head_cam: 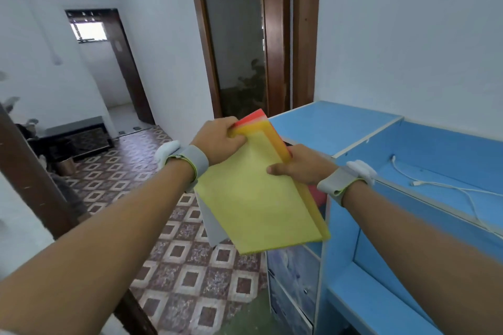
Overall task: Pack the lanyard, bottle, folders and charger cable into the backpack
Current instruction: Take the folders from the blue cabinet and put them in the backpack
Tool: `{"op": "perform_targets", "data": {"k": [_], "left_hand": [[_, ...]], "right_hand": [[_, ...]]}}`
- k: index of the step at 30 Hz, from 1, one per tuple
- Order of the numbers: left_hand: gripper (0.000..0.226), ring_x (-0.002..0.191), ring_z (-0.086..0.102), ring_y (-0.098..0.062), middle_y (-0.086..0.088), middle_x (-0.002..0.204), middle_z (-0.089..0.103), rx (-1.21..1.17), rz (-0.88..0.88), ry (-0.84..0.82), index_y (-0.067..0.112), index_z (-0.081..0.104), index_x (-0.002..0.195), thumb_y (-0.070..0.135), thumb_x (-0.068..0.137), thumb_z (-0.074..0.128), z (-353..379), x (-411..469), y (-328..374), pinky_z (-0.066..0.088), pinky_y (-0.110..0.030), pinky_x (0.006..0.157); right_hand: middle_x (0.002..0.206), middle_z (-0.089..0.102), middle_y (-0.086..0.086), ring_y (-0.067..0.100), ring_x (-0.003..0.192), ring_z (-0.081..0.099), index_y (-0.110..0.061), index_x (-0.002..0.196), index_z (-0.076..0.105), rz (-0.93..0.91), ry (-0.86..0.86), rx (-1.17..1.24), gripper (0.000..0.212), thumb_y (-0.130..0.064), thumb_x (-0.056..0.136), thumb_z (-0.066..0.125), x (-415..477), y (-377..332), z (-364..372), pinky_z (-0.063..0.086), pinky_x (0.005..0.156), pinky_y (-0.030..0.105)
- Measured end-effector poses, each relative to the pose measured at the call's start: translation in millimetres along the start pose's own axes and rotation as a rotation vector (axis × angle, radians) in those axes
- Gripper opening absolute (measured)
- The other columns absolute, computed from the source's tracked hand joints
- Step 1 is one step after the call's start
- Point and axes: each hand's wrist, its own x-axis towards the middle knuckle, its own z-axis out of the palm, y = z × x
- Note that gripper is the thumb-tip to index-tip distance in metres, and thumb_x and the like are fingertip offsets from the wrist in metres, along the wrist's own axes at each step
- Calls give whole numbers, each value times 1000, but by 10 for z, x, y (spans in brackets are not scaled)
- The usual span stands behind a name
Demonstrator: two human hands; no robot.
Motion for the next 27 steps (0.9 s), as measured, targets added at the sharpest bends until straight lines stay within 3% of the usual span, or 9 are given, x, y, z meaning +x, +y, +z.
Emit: {"op": "perform_targets", "data": {"k": [3,5,9,11,15,18,21,25,27], "left_hand": [[30,100,58,-29,-8,107,66,-7,-8,230,16,64,114,24,86,60,-18,124,-16,43,-30,83],[45,119,51,-28,-7,128,58,-19,-55,359,19,59,128,27,84,60,12,207,-38,39,-36,99],[55,131,41,-29,-9,145,42,-100,-246,395,15,44,140,36,91,56,182,254,-178,33,-41,108],[59,132,40,-34,-13,146,40,-67,-345,312,12,41,142,39,91,54,323,264,-323,34,-44,107],[68,131,41,-39,-19,146,40,258,-425,20,8,39,142,47,89,54,571,224,-671,37,-49,105],[63,118,51,-39,-19,133,53,383,-445,-106,9,47,132,54,87,53,678,222,-892,42,-48,100],[54,104,60,-37,-17,121,62,367,-441,-200,9,52,124,49,88,49,698,325,-940,49,-43,92],[42,90,61,-30,-14,115,67,322,-324,-328,5,61,123,33,96,44,581,492,-759,45,-32,75],[43,96,63,-31,-14,116,67,288,-273,-421,4,60,125,33,97,44,591,513,-553,47,-32,77]], "right_hand": [[105,70,4,22,96,64,-11,112,67,-86,103,96,31,-35,93,62,4,-95,-38,51,90,36],[103,71,4,21,94,67,-10,109,68,-77,195,194,28,-33,93,62,-5,-118,-126,52,91,38],[109,71,12,27,97,68,-4,111,67,17,373,309,32,-30,93,61,-16,-90,-376,54,91,42],[109,72,12,27,96,69,-5,113,66,58,458,387,33,-30,92,63,-58,-27,-512,55,91,44],[102,71,-4,16,93,70,-18,111,61,86,629,536,20,-23,92,65,-163,93,-686,56,86,35],[105,72,0,21,95,71,-19,106,62,132,788,682,16,-22,90,66,-202,146,-781,58,85,37],[100,72,2,23,88,71,-17,110,62,225,967,868,23,-21,88,66,-226,184,-867,60,80,40],[97,70,8,28,83,67,-13,113,60,297,1136,1129,29,-18,85,65,-244,154,-870,58,78,47],[95,69,7,27,80,68,-10,118,58,286,1192,1259,29,-14,89,61,-277,126,-865,60,79,46]]}}
